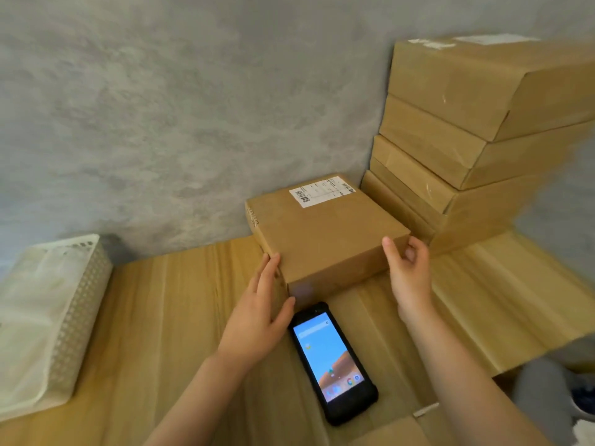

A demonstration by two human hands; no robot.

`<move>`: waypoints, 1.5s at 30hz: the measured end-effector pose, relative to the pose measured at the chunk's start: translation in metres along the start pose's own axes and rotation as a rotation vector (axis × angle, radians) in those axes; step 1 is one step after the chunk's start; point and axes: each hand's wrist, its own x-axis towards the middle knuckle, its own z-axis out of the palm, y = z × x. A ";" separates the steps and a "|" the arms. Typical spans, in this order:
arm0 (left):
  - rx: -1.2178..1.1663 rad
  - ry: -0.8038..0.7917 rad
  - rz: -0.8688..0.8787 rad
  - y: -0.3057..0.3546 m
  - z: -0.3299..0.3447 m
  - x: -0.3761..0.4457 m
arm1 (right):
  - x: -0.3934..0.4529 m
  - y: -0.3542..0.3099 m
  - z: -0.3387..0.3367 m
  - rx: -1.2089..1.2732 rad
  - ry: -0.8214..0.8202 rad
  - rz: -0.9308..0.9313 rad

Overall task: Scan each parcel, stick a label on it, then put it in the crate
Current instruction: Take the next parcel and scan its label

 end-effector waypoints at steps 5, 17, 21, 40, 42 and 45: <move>-0.023 0.180 0.027 0.009 -0.008 -0.025 | -0.012 -0.016 0.012 0.262 -0.090 0.082; -0.126 0.522 -0.139 -0.016 -0.062 -0.088 | -0.012 -0.040 0.052 0.199 -0.366 0.159; -0.317 0.681 -0.311 -0.029 -0.090 -0.092 | -0.008 -0.041 0.079 0.144 -0.517 0.154; -0.273 0.645 -0.400 -0.072 -0.089 -0.109 | -0.011 -0.023 0.207 -0.241 -0.756 -0.083; -0.260 0.649 -0.405 -0.068 -0.091 -0.107 | -0.011 -0.020 0.211 -0.251 -0.779 -0.084; -0.265 0.626 -0.420 -0.070 -0.091 -0.107 | -0.010 -0.020 0.211 -0.269 -0.775 -0.079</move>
